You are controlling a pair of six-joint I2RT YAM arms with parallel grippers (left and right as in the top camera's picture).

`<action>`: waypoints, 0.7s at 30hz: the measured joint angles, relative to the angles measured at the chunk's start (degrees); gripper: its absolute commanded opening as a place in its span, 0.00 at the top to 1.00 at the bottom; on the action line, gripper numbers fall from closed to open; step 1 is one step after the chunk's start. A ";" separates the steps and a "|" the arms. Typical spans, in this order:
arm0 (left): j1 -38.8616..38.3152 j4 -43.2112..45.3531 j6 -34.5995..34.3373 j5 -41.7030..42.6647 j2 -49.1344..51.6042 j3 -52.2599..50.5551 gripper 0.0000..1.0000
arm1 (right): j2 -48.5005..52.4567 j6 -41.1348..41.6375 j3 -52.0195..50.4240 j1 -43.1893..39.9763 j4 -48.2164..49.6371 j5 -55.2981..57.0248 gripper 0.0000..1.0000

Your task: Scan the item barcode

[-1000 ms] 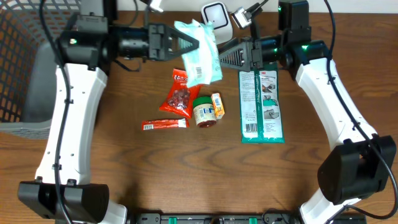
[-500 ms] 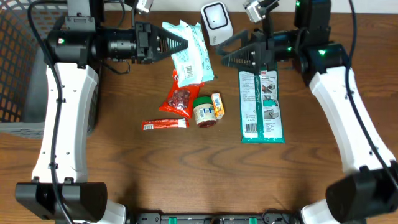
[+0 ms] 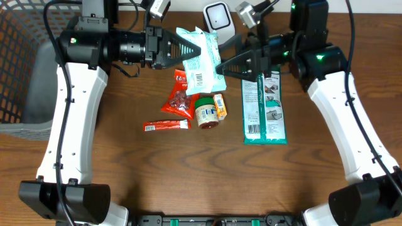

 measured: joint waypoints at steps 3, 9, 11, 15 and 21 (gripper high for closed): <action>-0.02 0.00 0.00 0.37 0.00 -0.02 0.92 | 0.00 -0.22 0.00 1.22 0.00 0.04 0.47; -0.02 -0.02 0.00 1.09 0.00 -0.02 0.92 | 0.04 -0.37 0.00 1.44 0.07 0.44 0.59; -0.02 -0.02 0.00 1.14 0.00 0.00 0.92 | 0.07 -0.55 0.00 1.44 0.07 0.48 0.59; -0.02 0.00 0.00 1.14 0.00 -0.02 0.92 | 0.07 -0.68 0.00 1.44 0.07 0.48 0.60; -0.02 0.00 0.39 1.11 0.00 0.00 0.92 | 0.07 -0.72 0.00 1.55 0.07 0.50 0.65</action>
